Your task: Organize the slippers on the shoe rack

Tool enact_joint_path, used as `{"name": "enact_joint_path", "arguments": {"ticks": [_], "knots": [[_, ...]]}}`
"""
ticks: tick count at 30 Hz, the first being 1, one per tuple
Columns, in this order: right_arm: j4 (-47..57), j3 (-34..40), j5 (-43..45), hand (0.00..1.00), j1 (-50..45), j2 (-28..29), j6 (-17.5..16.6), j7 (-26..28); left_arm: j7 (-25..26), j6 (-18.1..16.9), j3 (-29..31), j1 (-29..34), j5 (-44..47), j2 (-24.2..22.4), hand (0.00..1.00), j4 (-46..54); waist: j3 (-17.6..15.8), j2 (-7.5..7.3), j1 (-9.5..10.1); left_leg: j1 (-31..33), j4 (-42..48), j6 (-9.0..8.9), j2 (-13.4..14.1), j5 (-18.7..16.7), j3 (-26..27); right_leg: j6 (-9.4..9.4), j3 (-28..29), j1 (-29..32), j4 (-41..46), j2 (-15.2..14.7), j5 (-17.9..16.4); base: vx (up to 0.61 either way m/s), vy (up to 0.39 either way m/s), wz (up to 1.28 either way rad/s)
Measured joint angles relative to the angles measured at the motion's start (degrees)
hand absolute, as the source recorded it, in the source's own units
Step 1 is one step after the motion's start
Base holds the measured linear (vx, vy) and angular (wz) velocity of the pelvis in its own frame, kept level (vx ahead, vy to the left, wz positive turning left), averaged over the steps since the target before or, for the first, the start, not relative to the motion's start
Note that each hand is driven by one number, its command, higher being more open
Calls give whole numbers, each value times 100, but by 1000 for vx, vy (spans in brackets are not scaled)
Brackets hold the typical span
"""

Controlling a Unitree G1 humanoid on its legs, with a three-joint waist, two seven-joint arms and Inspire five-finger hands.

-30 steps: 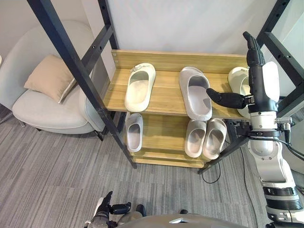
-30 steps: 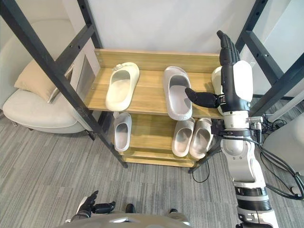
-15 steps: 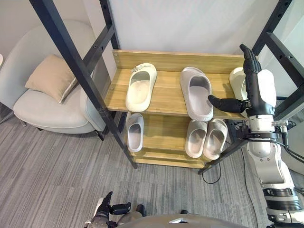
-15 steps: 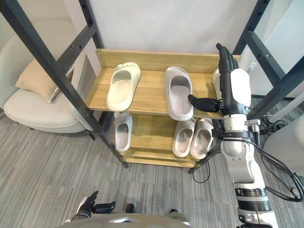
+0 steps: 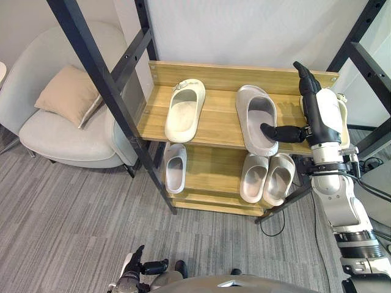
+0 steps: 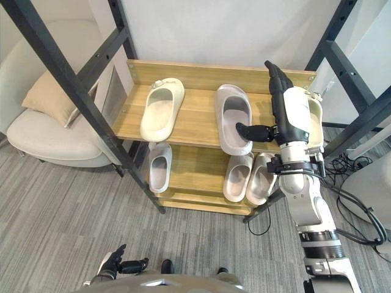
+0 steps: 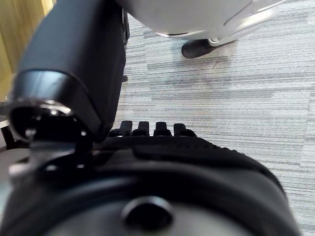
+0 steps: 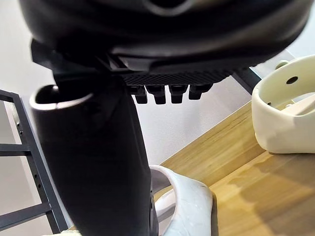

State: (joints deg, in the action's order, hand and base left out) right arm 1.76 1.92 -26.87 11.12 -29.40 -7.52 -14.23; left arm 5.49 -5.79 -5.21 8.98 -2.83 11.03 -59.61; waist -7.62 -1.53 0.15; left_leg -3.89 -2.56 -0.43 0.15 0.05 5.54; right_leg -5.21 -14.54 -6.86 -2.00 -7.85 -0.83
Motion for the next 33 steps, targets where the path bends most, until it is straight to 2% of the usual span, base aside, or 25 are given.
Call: {"name": "enact_joint_path", "arguments": {"ticks": [10, 11, 25, 33], "knots": [[-666, -108, 233, 100, 577, -32, 65, -2, -40, 1, -1, 0, 21, 42, 100, 26, -36, -60, 15, 1, -82, 27, -15, 33, -14, 9, -29, -5, -88, 2, 34, 0, 0, 0], [-692, -110, 237, 0, 604, -32, 65, -2, -41, 1, -1, 0, 33, 42, 100, 26, -37, -61, 16, 2, -88, 28, -16, 36, -15, 10, -32, -5, -97, 3, 39, 0, 0, 0], [-1642, -455, 1125, 0, 1190, -30, 58, 172, -80, 3, -1, 4, 237, 61, 100, 81, -94, -110, 120, -40, -237, 35, -29, 144, -68, 19, -97, -13, -116, 4, 54, -22, -5, 1], [-1723, -431, 1130, 0, 1390, -20, 7, 139, -83, -2, 0, 3, 305, 61, 100, 104, -157, -112, 164, -41, -237, 34, -30, 148, -110, 19, -131, -42, -131, 7, 53, -10, -5, 2]]}}
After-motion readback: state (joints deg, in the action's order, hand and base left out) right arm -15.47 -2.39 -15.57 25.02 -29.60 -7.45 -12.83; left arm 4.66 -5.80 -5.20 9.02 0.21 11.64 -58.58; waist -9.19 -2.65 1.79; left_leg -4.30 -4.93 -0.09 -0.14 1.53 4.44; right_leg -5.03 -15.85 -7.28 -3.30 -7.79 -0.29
